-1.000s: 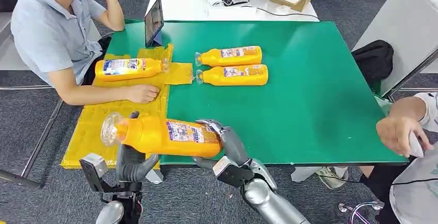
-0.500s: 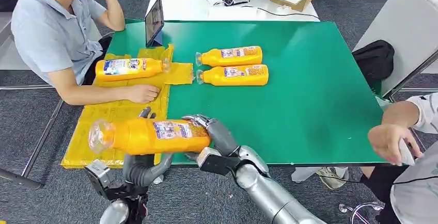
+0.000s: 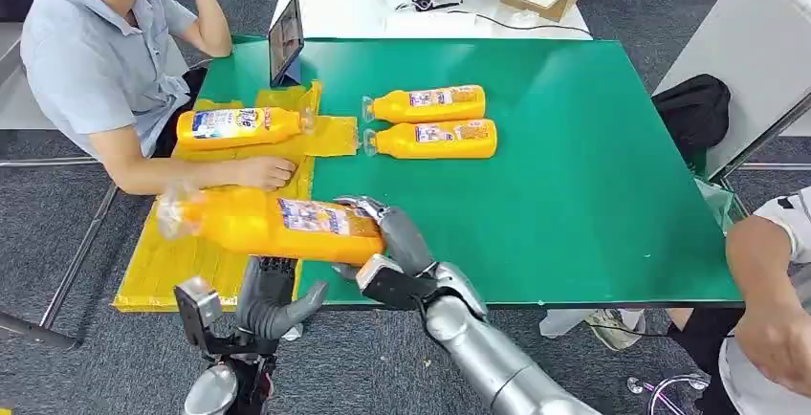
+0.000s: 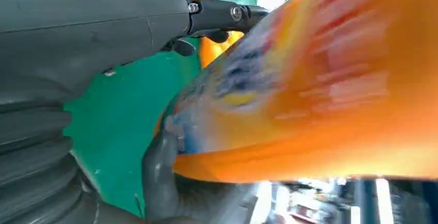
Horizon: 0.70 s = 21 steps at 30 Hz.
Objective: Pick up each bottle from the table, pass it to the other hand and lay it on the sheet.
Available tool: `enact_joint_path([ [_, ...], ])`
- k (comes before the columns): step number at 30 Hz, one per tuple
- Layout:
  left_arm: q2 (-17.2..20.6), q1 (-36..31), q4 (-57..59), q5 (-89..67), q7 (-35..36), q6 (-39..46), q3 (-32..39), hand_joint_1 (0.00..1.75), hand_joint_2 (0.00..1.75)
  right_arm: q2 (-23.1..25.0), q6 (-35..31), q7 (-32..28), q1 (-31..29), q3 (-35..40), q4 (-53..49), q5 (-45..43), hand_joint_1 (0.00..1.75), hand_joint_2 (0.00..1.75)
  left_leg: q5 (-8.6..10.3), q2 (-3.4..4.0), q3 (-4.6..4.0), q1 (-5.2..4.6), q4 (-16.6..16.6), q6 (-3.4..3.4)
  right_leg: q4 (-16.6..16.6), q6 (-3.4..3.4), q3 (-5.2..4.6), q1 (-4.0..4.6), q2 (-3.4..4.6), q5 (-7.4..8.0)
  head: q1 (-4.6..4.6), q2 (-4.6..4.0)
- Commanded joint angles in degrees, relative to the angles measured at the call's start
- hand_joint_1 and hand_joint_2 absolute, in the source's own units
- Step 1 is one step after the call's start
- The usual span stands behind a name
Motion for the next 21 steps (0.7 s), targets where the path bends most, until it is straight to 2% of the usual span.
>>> enact_joint_path([
  [1,0.3,-4.1,3.6,1.9,-0.3,3.2,-3.4,0.0,1.75,5.9,1.1,0.1,-2.7,11.8,6.2,-1.0,1.71,1.75,-0.22,0.24,0.4,0.05,0.0,-0.11,0.1,-0.19,0.29,0.06,0.24,-0.16,0.0,0.0],
  [7,-0.3,-3.9,0.6,4.6,-2.5,5.8,-2.1,0.0,1.75,6.3,3.1,0.1,0.2,15.2,5.4,-5.7,1.71,1.75,-0.21,0.06,0.41,0.08,0.0,-0.09,0.0,-0.18,0.35,0.08,0.05,-0.23,-0.02,0.0],
  [8,-0.3,-3.8,0.1,5.2,-2.6,5.9,-2.0,0.26,1.75,6.4,3.0,0.1,0.6,15.7,5.8,-6.0,1.71,1.75,-0.09,-0.05,0.2,0.08,0.0,-0.06,0.0,-0.11,0.2,0.08,-0.1,-0.14,0.02,0.0],
  [9,-0.3,-3.8,-0.1,5.6,-2.7,5.9,-1.8,0.26,1.75,6.4,3.0,0.1,0.8,15.8,5.9,-6.1,1.71,1.75,-0.13,-0.06,0.24,0.1,0.0,-0.07,0.0,-0.14,0.25,0.11,-0.09,-0.17,0.02,0.0],
  [10,-0.4,-3.7,-0.5,6.5,-3.1,5.9,-1.4,1.19,1.75,6.4,3.0,0.1,1.1,16.2,6.1,-6.5,1.73,1.75,-0.17,-0.03,0.32,0.09,0.0,-0.07,0.0,-0.17,0.31,0.09,-0.04,-0.2,0.0,0.0],
  [11,-0.6,-3.8,-1.1,7.3,-3.6,6.2,-1.0,1.66,1.75,6.5,3.5,0.1,1.3,16.2,6.8,-7.3,1.73,1.75,-0.11,0.04,0.23,0.06,0.0,-0.06,-0.1,-0.13,0.21,0.06,0.03,-0.11,0.0,0.0],
  [13,-1.1,-3.8,-2.2,8.2,-4.7,6.7,-0.2,1.75,1.75,6.6,3.9,0.1,1.6,16.2,7.4,-7.8,1.75,1.75,-0.18,-0.04,0.4,0.1,0.0,-0.1,-0.1,-0.2,0.4,0.11,-0.04,-0.21,0.0,0.0],
  [21,-1.4,-3.4,-4.9,9.8,-6.9,7.5,0.8,1.75,1.75,6.8,5.2,0.1,2.6,16.2,9.0,-8.7,1.75,1.75,-0.03,-0.02,0.09,0.08,0.0,-0.05,-0.1,-0.1,0.07,0.09,-0.12,-0.08,0.0,0.0],
])
